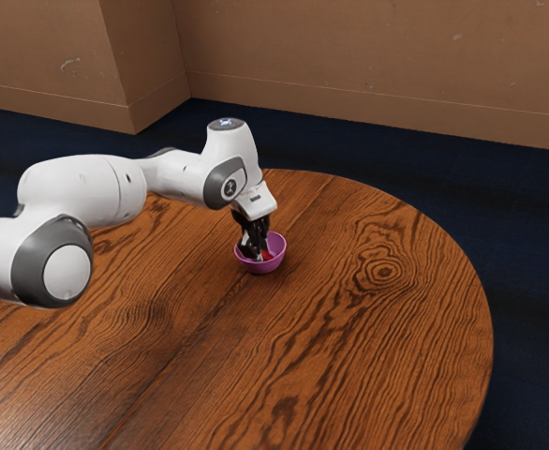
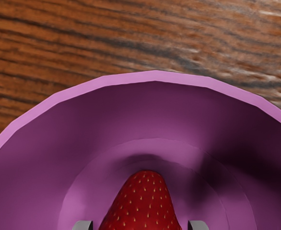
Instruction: Take strawberry from the bowl
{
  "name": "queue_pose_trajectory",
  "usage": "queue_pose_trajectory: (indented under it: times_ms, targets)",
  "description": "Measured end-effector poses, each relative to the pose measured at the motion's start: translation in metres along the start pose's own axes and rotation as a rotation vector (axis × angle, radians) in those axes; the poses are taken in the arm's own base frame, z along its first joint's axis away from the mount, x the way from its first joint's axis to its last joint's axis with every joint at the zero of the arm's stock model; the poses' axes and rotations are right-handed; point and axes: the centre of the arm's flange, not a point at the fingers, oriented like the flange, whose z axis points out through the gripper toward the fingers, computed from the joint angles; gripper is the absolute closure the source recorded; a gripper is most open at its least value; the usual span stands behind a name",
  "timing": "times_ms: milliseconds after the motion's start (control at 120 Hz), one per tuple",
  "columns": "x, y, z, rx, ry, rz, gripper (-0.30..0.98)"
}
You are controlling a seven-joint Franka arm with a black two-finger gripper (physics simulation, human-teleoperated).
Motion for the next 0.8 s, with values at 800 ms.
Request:
queue_pose_trajectory:
  times_ms: [800]
  targets:
    - [0.134, 0.039, -0.092, 0.09, 0.028, 0.152, 0.67]
